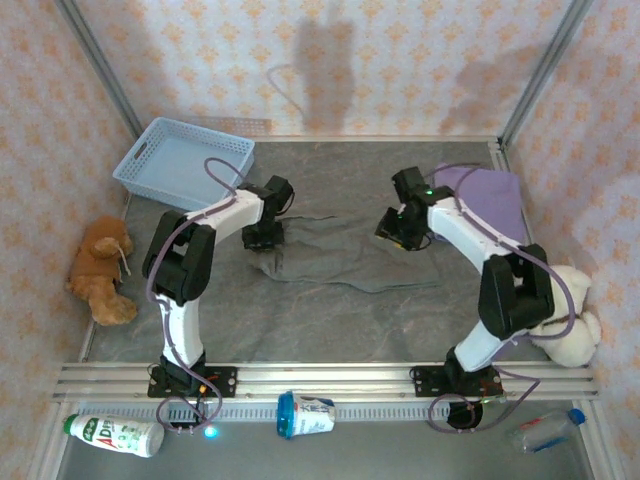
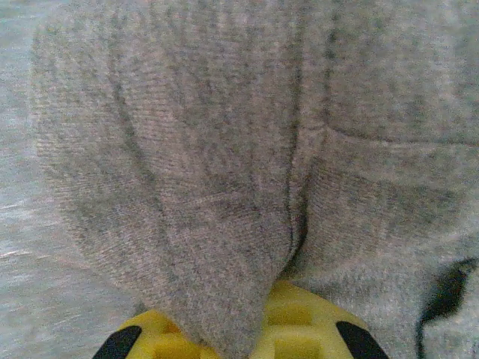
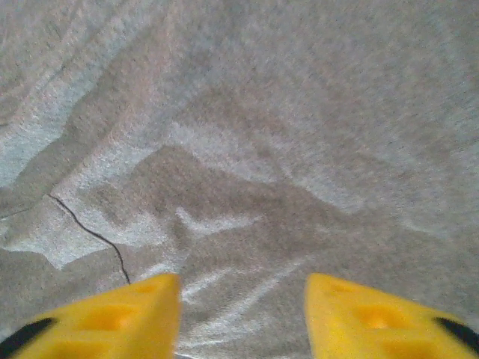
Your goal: Fold and stack the mixed laundry pile
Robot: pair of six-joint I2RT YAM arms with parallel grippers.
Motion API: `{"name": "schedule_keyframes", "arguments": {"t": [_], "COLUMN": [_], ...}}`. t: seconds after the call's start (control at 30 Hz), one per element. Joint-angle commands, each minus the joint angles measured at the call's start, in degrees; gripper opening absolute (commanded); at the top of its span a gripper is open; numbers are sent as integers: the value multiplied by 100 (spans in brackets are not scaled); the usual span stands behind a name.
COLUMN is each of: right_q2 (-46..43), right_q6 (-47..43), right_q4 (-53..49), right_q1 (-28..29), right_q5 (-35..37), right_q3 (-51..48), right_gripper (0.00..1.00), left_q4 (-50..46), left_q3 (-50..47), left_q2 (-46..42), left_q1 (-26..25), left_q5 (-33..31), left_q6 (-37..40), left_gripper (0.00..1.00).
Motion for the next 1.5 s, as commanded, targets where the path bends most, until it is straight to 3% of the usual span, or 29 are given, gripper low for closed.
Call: {"name": "schedule_keyframes", "arguments": {"t": [0.0,0.3,0.83,0.9,0.97,1.1,1.2,1.47], "right_q2": [332,1336,2741,2838,2894,2921,2930,2974], "right_q6": [189,184,476,463,465,467,455,385], "right_q4": [403,482,185,76,-22,-158,-195,-390], "right_q1": [331,1070,1166,1166,1179,1176,1181,1176], "right_q5": [-104,-243,150,187,299,498,513,546], "right_q3": [300,1312,1801,1799,1758,1674,1664,1866], "right_gripper": [34,24,11,4,0,0,0,0], "left_q4": [-737,-1247,-461,-500,-585,-673,-630,395], "left_q3": [186,501,-366,-360,-363,-510,-690,-1667], "left_q2": [-490,-926,-778,-825,-931,-1329,-1625,-1821], "left_q1": [75,87,96,117,191,534,850,1035], "left_q5": [-540,-533,-64,-83,-121,-80,173,1176], "left_q6": [278,296,-56,-65,-98,-154,-131,-783], "left_gripper": [0,0,0,13,39,58,65,66]}}
